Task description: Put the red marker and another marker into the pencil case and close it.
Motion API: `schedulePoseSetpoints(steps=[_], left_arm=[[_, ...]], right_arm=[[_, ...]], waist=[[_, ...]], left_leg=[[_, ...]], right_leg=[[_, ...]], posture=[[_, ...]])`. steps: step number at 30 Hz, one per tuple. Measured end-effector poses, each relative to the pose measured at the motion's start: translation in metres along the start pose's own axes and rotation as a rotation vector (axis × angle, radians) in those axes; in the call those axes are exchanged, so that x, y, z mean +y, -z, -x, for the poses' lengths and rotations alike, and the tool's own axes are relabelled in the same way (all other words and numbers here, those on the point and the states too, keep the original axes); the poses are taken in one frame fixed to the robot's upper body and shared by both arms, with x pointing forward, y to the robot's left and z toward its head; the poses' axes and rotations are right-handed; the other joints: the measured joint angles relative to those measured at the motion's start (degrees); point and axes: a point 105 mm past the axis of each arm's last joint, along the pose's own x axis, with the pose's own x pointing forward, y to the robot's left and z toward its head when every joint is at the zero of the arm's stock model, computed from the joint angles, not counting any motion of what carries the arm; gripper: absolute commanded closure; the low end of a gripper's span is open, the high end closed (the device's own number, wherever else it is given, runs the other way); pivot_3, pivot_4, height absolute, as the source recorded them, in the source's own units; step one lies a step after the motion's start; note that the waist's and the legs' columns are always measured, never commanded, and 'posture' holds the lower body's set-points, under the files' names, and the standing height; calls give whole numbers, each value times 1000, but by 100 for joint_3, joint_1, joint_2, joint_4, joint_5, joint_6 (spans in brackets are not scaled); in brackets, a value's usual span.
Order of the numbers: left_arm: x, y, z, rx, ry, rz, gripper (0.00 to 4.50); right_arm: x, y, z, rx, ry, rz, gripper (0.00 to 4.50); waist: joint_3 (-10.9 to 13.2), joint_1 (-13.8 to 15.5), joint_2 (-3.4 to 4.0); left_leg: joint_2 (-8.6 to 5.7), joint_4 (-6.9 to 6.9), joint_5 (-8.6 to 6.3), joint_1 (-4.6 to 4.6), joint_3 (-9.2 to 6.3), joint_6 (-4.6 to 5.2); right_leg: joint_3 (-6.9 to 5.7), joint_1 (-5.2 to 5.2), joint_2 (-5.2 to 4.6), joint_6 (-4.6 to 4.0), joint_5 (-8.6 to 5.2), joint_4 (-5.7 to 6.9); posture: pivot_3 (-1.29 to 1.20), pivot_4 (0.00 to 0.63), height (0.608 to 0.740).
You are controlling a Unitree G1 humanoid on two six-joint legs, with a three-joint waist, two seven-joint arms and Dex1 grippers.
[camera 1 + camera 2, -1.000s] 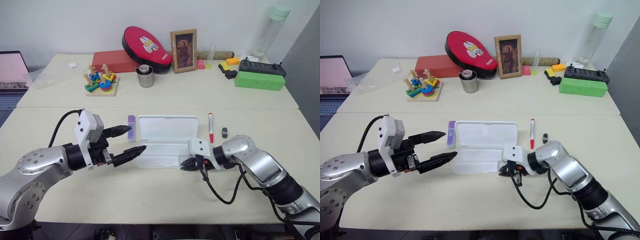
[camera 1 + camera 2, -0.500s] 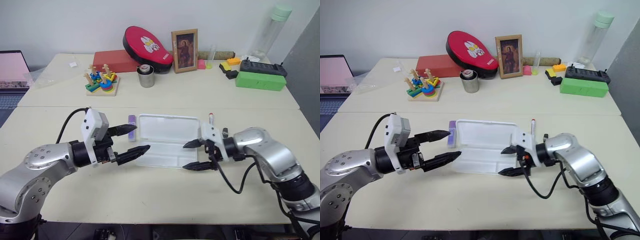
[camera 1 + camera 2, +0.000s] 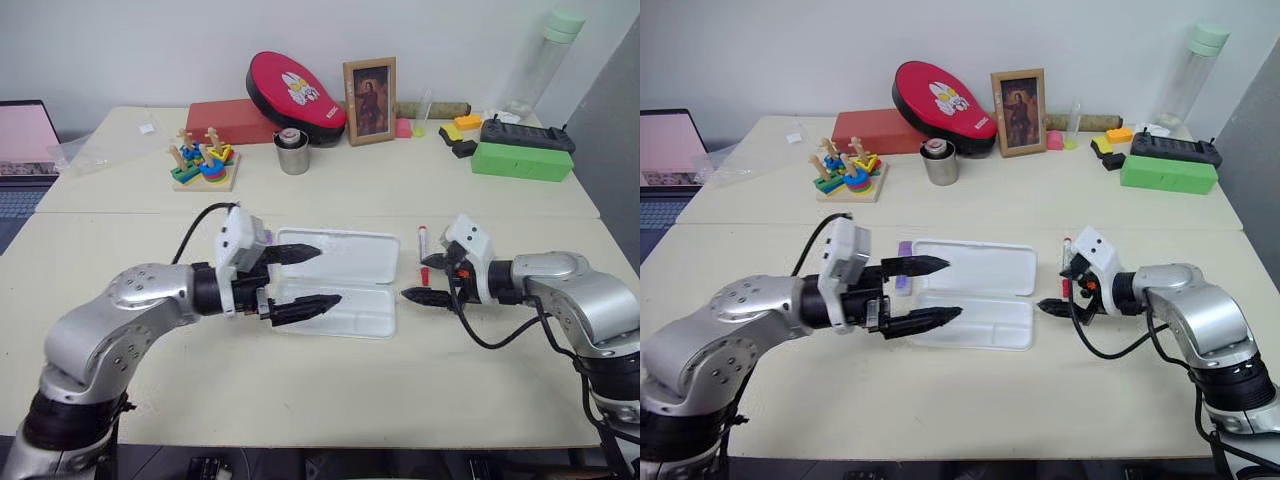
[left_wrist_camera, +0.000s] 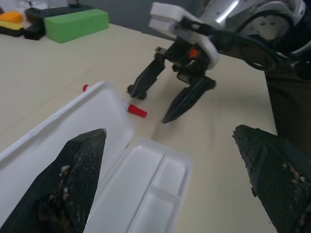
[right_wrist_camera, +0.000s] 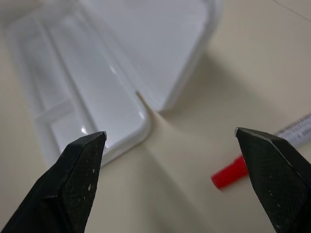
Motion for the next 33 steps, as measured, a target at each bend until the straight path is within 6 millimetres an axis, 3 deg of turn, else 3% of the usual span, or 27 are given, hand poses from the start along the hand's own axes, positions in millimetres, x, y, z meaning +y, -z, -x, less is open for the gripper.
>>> schedulePoseSetpoints(steps=[7, 19, 22, 33], left_arm=[[5, -2, -8, -4, 46, -11, 0], [4, -9, -16, -40, 80, -37, 0], [4, -9, -16, -40, 79, -36, 0], [4, -8, -16, -41, 67, -36, 0]], right_arm=[[-16, 4, -21, 30, 218, -70, 37], [-23, 8, -32, 62, 326, -72, 37], [-25, 7, -33, 62, 333, -75, 480], [-24, 6, -37, 56, 328, -71, 3115]], waist=[[0, 0, 0], [-1, -26, 0], [-1, -20, 0], [-1, -7, 0]], left_leg=[[0, -1, 0, -12, -1, 0], [0, 3, 1, -4, -1, 1], [0, 5, 1, -4, -2, 2], [0, 5, 1, -4, -2, 2]], right_leg=[[-1, -10, 0, 0, 0, 0], [0, -6, 0, 0, 1, 7], [-1, -4, 0, 1, 1, 8], [-1, -4, 0, 1, 1, 7]], posture=[[0, 150, 740], [0, 150, 740], [0, 150, 740], [0, 150, 740]])
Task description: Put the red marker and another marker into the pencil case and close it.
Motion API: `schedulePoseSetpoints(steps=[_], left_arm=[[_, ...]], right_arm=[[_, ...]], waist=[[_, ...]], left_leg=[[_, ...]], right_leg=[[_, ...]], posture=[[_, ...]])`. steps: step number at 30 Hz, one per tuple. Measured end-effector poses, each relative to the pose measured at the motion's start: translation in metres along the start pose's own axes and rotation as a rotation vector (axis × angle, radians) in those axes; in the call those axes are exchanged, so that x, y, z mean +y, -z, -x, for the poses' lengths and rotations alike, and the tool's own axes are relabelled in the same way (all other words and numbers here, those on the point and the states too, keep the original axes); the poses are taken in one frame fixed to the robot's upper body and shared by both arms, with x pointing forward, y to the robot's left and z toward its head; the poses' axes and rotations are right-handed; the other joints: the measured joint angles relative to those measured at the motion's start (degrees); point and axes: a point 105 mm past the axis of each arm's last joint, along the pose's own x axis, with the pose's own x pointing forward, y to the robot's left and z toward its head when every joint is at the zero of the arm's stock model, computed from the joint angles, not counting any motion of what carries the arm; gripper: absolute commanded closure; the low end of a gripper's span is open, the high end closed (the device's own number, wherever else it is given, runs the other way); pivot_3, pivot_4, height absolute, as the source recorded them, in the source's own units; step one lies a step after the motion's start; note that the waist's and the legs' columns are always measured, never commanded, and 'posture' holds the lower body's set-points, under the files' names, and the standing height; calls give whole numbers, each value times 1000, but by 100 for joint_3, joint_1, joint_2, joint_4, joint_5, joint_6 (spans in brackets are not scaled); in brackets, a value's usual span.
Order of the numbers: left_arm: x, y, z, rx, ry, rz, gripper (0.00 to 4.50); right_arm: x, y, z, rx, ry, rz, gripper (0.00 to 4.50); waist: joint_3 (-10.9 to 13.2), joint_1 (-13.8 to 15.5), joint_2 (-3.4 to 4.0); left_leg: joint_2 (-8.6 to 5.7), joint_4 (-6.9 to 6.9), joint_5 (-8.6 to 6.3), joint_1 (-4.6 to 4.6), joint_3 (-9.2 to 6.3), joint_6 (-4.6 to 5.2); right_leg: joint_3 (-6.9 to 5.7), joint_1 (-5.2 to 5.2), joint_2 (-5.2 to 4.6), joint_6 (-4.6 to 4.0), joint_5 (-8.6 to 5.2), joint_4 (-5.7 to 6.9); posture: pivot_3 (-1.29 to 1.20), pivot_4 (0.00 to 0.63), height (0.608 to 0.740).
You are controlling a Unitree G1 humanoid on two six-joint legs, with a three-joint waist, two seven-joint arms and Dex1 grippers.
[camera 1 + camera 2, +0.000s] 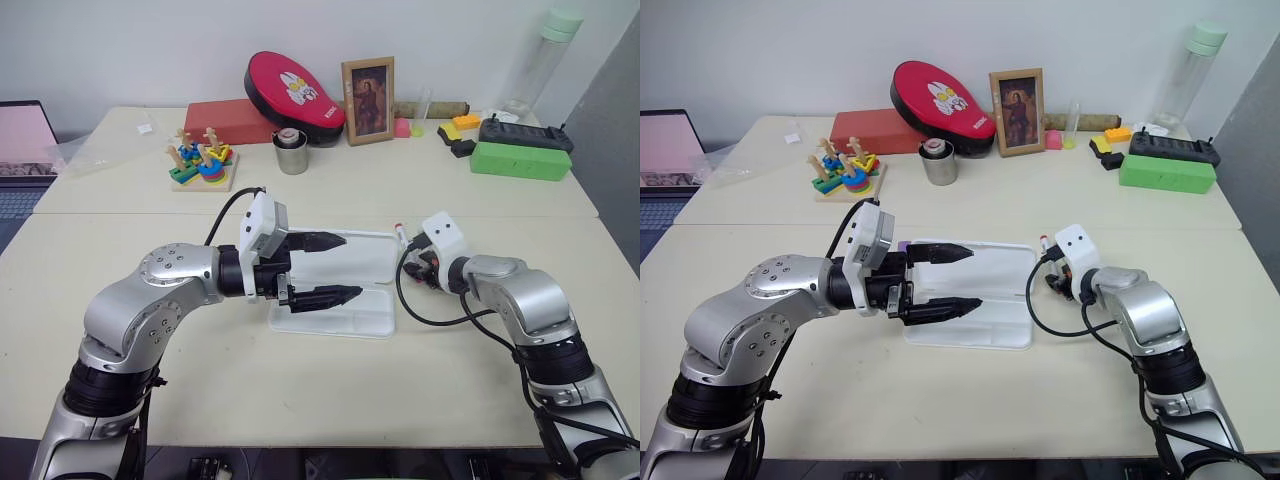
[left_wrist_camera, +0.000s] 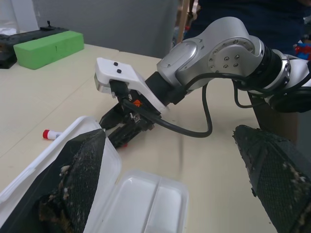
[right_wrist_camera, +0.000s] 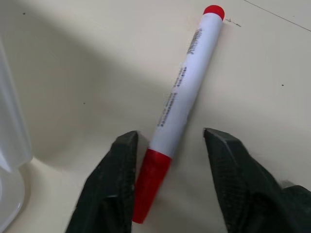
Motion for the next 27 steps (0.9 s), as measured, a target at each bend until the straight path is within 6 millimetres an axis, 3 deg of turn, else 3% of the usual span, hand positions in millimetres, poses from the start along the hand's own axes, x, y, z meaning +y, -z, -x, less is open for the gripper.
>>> schedulePoseSetpoints(steps=[5, 13, 17, 23, 27], left_arm=[[0, 0, 0, -1, -7, 0, 0], [1, 0, -1, -11, -17, 5, 0], [2, 0, -1, -13, -29, 2, 0], [9, -2, 19, -2, -134, -15, 0], [9, 3, 40, 23, -223, 1, 0]], right_arm=[[2, -1, -1, -3, -5, 4, 4241], [0, -1, -1, -5, -3, -3, 4234], [-11, -8, 2, -30, 34, -41, 4234], [-42, -68, 35, -287, 55, -25, 4234], [-25, -86, 55, -405, -129, 79, 4234]], waist=[[0, 1, 0], [0, 2, 0], [0, 2, 1], [1, -37, 2], [2, -41, 3]], left_leg=[[0, 0, 0, 0, 0, 0], [0, 1, 0, 0, -1, 0], [0, 0, 0, -1, -1, 0], [0, -8, 0, -3, 0, 0], [0, -8, -2, -6, 1, 3]], right_leg=[[0, 0, 0, 0, 0, 0], [0, 1, 0, 0, 0, 0], [0, -2, 0, 0, 0, 0], [0, -6, 0, 0, 0, -6], [1, -7, 0, 0, -1, -8]], posture=[[0, 150, 740], [0, 150, 740], [0, 150, 740], [0, 150, 740], [0, 150, 740]])
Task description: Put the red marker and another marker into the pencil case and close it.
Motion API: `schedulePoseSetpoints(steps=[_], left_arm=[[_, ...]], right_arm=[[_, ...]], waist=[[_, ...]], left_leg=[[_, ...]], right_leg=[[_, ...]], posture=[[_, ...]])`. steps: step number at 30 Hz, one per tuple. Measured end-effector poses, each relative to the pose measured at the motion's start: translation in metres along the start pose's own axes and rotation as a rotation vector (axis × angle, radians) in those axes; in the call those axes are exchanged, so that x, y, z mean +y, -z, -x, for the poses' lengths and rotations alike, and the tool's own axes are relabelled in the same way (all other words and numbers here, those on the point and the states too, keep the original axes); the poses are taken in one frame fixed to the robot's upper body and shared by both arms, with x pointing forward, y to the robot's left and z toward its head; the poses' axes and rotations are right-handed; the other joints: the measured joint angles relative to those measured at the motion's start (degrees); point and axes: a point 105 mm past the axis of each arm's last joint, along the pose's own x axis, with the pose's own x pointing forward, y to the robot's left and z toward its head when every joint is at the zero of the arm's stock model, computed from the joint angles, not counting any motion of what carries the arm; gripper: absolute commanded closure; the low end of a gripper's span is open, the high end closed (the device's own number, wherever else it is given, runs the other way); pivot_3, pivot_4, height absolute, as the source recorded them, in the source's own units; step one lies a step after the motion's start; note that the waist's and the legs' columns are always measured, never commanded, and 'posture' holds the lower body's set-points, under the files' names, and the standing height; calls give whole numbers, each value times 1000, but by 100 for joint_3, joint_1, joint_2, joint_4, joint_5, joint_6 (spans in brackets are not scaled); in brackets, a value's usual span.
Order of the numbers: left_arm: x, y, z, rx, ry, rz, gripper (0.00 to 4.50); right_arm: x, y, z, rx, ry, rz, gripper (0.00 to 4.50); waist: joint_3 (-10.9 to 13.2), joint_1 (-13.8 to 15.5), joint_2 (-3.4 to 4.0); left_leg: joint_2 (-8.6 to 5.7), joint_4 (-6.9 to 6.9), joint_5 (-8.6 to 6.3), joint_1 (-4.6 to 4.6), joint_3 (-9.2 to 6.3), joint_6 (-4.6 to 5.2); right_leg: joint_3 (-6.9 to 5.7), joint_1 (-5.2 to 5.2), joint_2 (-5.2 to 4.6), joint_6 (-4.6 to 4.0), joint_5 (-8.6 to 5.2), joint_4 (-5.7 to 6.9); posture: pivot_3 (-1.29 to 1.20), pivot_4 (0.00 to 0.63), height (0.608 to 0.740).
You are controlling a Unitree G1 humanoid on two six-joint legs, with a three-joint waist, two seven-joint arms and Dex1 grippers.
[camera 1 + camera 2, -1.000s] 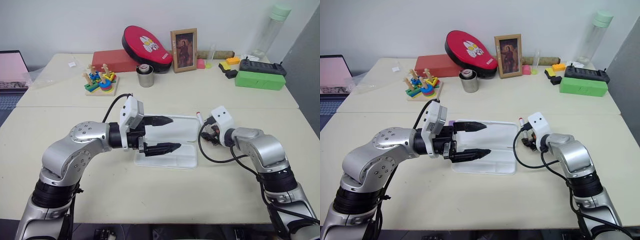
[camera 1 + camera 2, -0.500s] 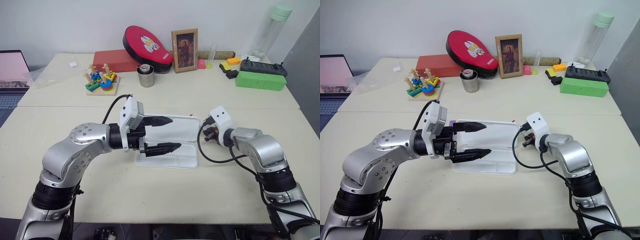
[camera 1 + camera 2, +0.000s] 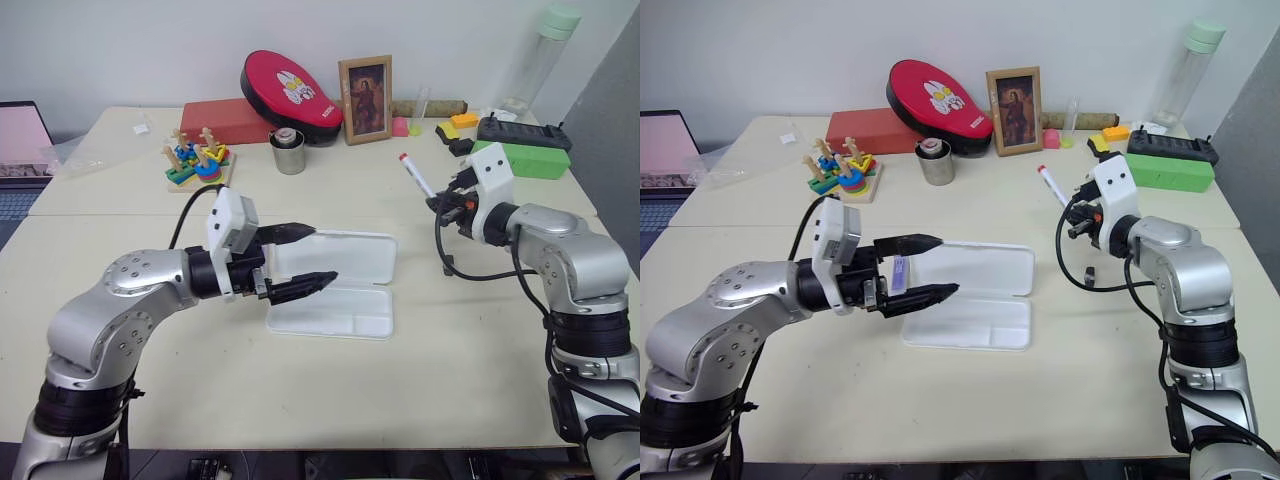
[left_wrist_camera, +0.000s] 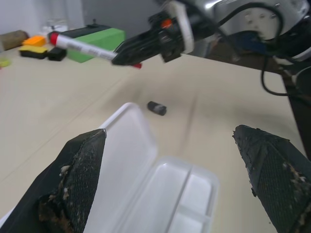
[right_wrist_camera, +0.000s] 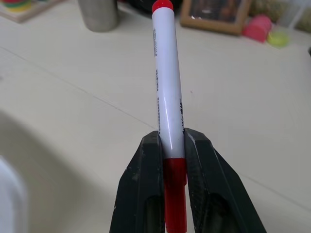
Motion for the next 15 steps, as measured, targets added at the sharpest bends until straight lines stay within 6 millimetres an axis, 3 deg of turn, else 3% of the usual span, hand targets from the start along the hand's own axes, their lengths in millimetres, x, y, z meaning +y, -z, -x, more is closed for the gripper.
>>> schedulePoseSetpoints(steps=[4, 10, 15], left_arm=[[-1, 13, 26, 31, -104, 61, 0], [-10, 60, 63, 216, -231, 134, 0], [-4, 54, 76, 202, -294, 92, 0]], right_arm=[[27, -5, 14, 11, -229, 156, 4234], [78, 32, 9, 145, -508, 262, 4234], [112, 56, -7, 200, -626, 354, 4234]], waist=[[0, 3, 0], [0, 20, 0], [-1, 82, -2]], left_leg=[[1, 3, -2, 0, -1, 3], [1, 8, -2, 7, 2, 3], [1, 10, -2, 6, 1, 3]], right_leg=[[-1, 1, 0, 0, 0, 1], [2, 4, 0, -1, 0, 5], [2, 5, 0, 0, 0, 1]], posture=[[0, 150, 740], [0, 150, 740], [0, 150, 740]])
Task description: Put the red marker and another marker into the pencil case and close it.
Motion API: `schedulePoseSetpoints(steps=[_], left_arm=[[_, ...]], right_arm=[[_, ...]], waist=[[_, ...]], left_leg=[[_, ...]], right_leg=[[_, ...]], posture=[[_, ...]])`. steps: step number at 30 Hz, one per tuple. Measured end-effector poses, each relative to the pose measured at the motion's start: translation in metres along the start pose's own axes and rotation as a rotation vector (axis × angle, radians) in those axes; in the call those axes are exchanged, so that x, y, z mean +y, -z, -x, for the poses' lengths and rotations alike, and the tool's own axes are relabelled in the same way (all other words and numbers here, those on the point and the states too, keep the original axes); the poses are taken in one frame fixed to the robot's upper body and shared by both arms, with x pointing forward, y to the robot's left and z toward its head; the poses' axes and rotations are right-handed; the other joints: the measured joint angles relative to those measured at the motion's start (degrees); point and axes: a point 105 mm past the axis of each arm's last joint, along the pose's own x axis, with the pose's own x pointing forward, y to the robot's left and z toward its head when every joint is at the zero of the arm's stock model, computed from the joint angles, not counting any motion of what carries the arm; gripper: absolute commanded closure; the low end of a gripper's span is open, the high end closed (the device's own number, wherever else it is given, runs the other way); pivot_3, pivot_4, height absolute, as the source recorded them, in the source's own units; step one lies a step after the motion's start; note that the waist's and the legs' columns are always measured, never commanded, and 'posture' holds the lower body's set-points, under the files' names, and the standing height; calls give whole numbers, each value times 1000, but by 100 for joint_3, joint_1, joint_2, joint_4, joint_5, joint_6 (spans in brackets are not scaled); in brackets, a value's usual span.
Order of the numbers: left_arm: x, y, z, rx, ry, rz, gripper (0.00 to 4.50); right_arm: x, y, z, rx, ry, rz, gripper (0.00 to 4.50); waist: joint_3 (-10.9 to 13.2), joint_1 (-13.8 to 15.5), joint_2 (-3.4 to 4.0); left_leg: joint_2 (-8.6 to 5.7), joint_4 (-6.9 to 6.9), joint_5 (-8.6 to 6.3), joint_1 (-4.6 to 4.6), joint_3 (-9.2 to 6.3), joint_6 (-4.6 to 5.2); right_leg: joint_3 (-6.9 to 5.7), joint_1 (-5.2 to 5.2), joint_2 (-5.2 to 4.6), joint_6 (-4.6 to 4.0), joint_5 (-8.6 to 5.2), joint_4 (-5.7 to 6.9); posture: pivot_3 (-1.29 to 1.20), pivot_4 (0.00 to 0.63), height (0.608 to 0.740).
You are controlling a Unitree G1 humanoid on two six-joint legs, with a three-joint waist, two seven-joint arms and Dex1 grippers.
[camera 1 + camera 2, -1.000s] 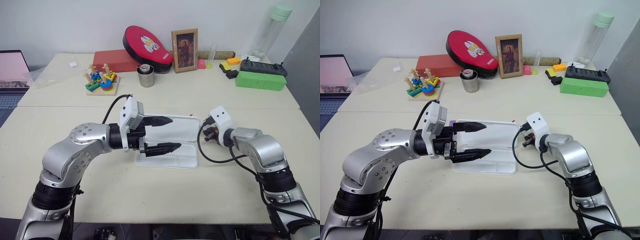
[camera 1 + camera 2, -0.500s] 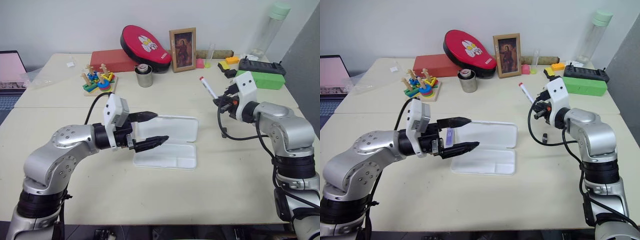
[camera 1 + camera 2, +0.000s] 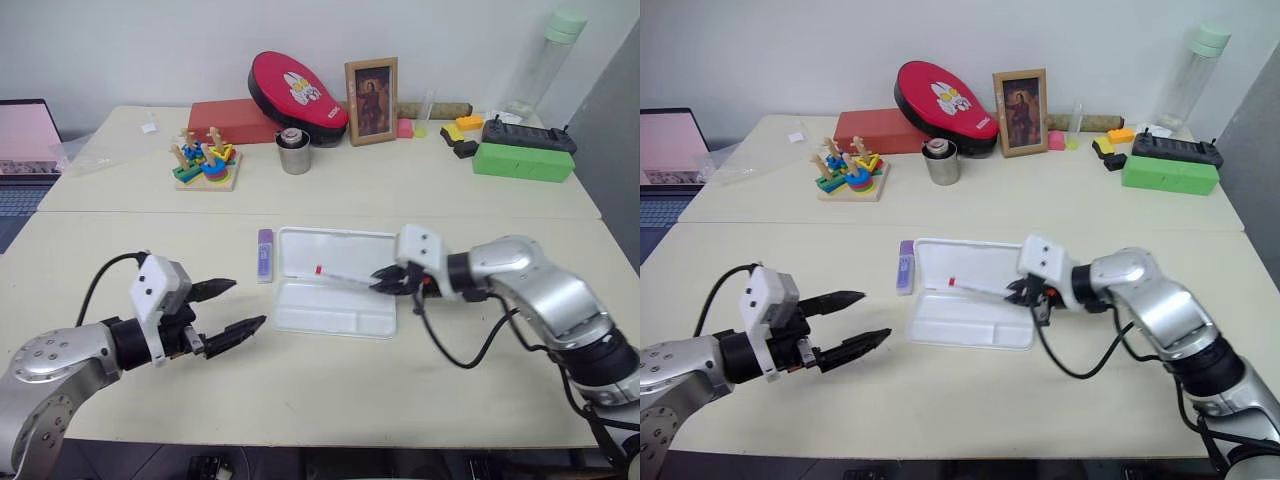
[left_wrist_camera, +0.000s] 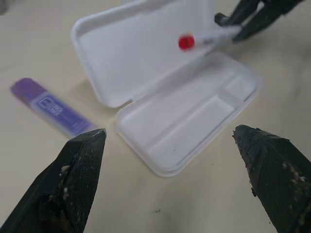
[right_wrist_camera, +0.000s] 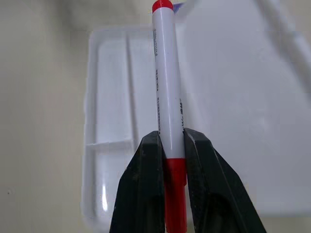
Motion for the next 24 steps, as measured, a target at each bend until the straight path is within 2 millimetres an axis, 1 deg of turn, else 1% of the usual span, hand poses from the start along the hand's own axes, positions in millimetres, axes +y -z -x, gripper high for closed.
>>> schedulePoseSetpoints(steps=[3, 7, 12, 15, 17, 18, 24], left_arm=[[-1, -3, 0, -14, -1, -7, 0], [-4, -7, -1, -28, 1, -14, 0], [-3, -11, -3, -40, -4, -24, 0], [-3, -12, -3, -43, -10, -23, 0], [-4, -12, -4, -44, -4, -17, 0], [-4, -12, -4, -45, -2, -17, 0], [-8, -14, -5, -48, 3, -25, 0]], right_arm=[[0, 5, -10, 31, -9, 29, 4234], [-1, 7, -13, 37, -5, 32, 4234], [-4, 11, -22, 51, -3, 31, 4234], [-4, 12, -23, 60, 1, 36, 4234], [-4, 13, -22, 63, -1, 38, 3530], [-4, 13, -22, 65, -5, 39, 3397], [-4, 13, -21, 70, -13, 39, 1734]], waist=[[0, 4, 0], [0, -11, 0], [0, -30, -1], [-1, -30, -1], [0, -30, -1], [0, -30, -1], [-1, -30, -1]], left_leg=[[0, 0, 0, -1, 0, 0], [1, -3, 0, 0, -1, 0], [1, -3, 0, 0, -1, 0], [0, -2, 0, 0, -1, 0], [1, -3, 0, 0, -1, 0], [0, -3, 0, 0, -1, 0], [1, -3, 0, 0, -1, 0]], right_leg=[[-1, -1, 0, 0, 0, 0], [-1, -2, 0, 0, 0, 2], [-1, -2, 0, -1, 0, 4], [-1, -2, 0, 0, 0, 2], [-1, -2, 0, -1, 0, 2], [-1, -2, 0, 0, 0, 2], [-1, -2, 0, -1, 0, 3]], posture=[[0, 150, 740], [0, 150, 740], [0, 150, 740], [0, 150, 740], [0, 150, 740], [0, 150, 740], [0, 150, 740]])
